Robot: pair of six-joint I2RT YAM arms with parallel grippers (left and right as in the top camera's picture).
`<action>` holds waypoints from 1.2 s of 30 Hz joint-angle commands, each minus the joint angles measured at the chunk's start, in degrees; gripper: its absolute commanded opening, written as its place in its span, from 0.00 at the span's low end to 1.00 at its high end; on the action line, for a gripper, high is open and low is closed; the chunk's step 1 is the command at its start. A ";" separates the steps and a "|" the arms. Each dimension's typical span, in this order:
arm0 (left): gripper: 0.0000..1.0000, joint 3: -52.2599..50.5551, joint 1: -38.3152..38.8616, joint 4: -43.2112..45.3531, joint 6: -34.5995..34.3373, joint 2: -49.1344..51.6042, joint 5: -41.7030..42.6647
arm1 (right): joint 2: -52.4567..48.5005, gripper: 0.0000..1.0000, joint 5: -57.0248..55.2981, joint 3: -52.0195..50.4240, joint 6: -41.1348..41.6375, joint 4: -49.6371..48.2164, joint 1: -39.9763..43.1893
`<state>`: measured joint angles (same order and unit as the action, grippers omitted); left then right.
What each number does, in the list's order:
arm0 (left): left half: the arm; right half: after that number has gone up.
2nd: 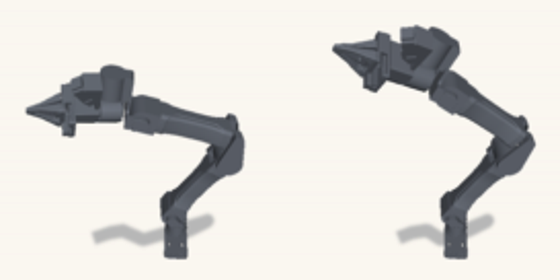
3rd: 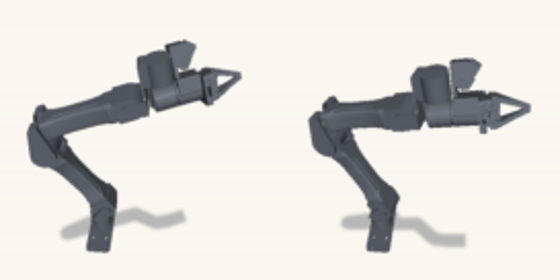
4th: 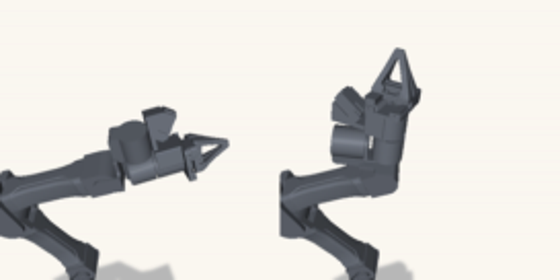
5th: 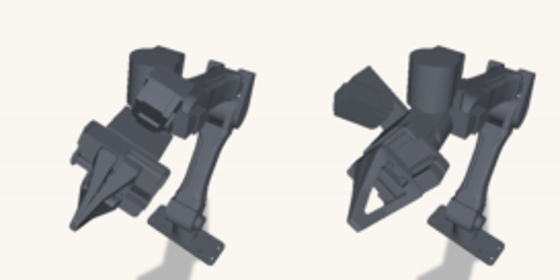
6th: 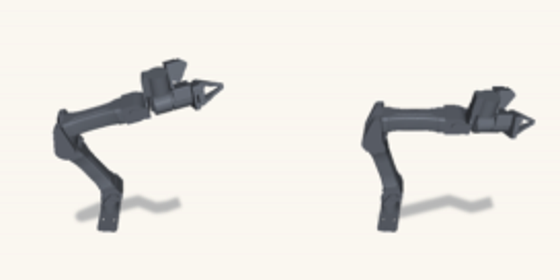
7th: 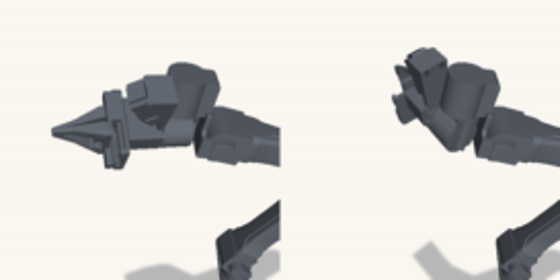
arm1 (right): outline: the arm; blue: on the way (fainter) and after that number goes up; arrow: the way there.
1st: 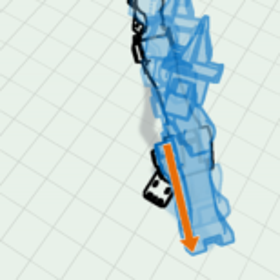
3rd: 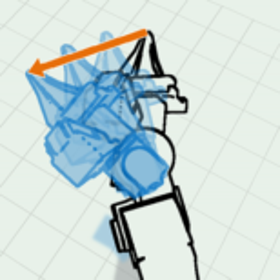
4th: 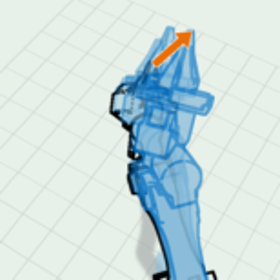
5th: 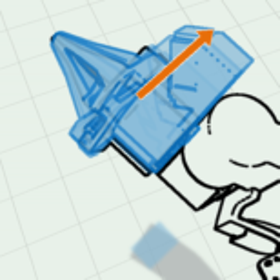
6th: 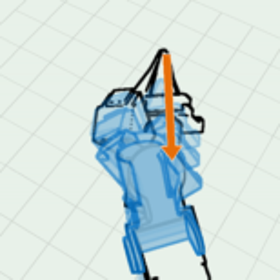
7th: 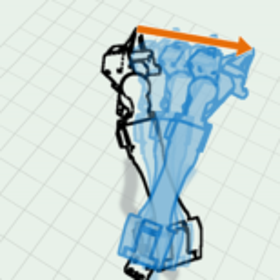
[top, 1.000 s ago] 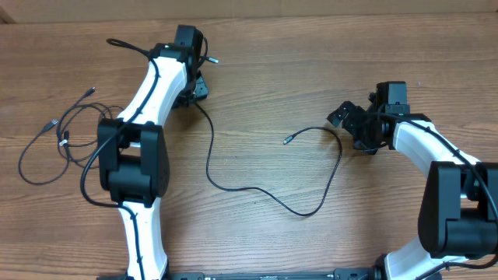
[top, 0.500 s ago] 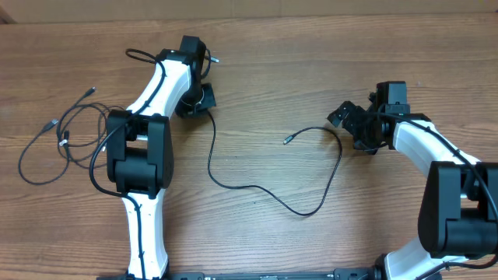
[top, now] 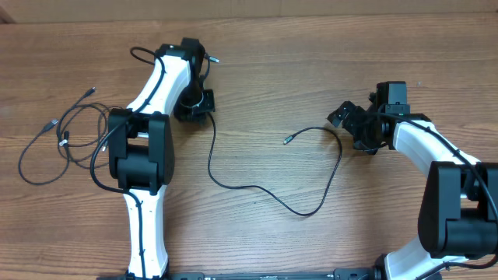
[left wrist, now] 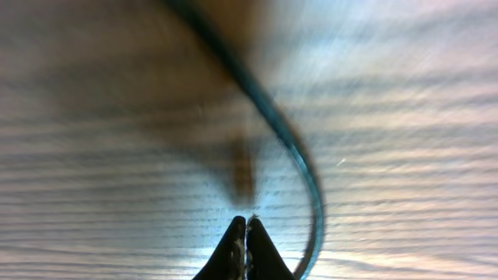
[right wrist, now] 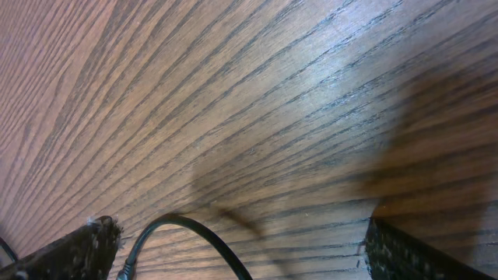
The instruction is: Untangle cables
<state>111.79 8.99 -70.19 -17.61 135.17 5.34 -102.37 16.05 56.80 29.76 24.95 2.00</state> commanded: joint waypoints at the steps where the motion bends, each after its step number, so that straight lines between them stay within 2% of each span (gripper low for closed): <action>1: 0.14 3.85 -0.39 2.19 -3.19 0.22 -1.07 | -1.62 1.00 -2.75 -1.18 -0.26 0.68 0.44; 3: 0.27 3.87 -0.39 4.61 -4.42 0.24 -1.07 | -1.62 1.00 -2.75 -1.18 -0.26 0.68 0.44; 4: 0.28 3.87 -0.39 5.27 -4.90 0.28 -1.09 | -1.62 1.00 -2.75 -1.18 -0.26 0.68 0.44; 10: 0.29 3.04 -0.28 6.93 -9.42 0.46 -2.86 | -1.62 1.00 -2.75 -1.18 -0.24 0.68 0.44; 14: 0.28 0.63 -0.02 8.68 -9.90 0.46 -4.44 | -1.62 1.00 -2.78 -1.18 -0.26 0.68 0.44; 21: 0.25 -6.21 0.02 15.43 -9.86 0.46 -4.72 | -1.62 1.00 -2.78 -1.18 -0.26 0.68 0.44; 22: 0.23 -6.75 0.02 15.41 -9.86 0.46 -4.68 | -1.62 1.00 -2.75 -1.18 -0.24 0.68 0.44; 24: 0.07 -6.80 0.04 14.88 -9.81 0.46 -4.68 | -1.62 1.00 -2.75 -1.20 -0.26 0.68 0.44; 25: 0.04 -6.80 0.04 14.56 -9.73 0.46 -4.66 | -1.62 1.00 -2.75 -1.20 -0.26 0.68 0.44; 28: 0.04 -6.80 0.04 13.46 -5.46 0.46 -2.47 | -1.62 1.00 -2.78 -1.18 -0.26 0.68 0.44; 32: 0.04 -6.82 0.04 10.10 7.76 0.46 2.60 | -1.62 1.00 -2.75 -1.18 -0.26 0.68 0.44; 36: 0.04 -6.86 0.04 5.53 16.39 0.46 3.30 | -1.62 1.00 -2.75 -1.18 -0.26 0.68 0.44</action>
<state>107.22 8.88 -61.84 -12.71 134.04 5.65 -102.37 16.05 56.82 29.76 24.97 2.00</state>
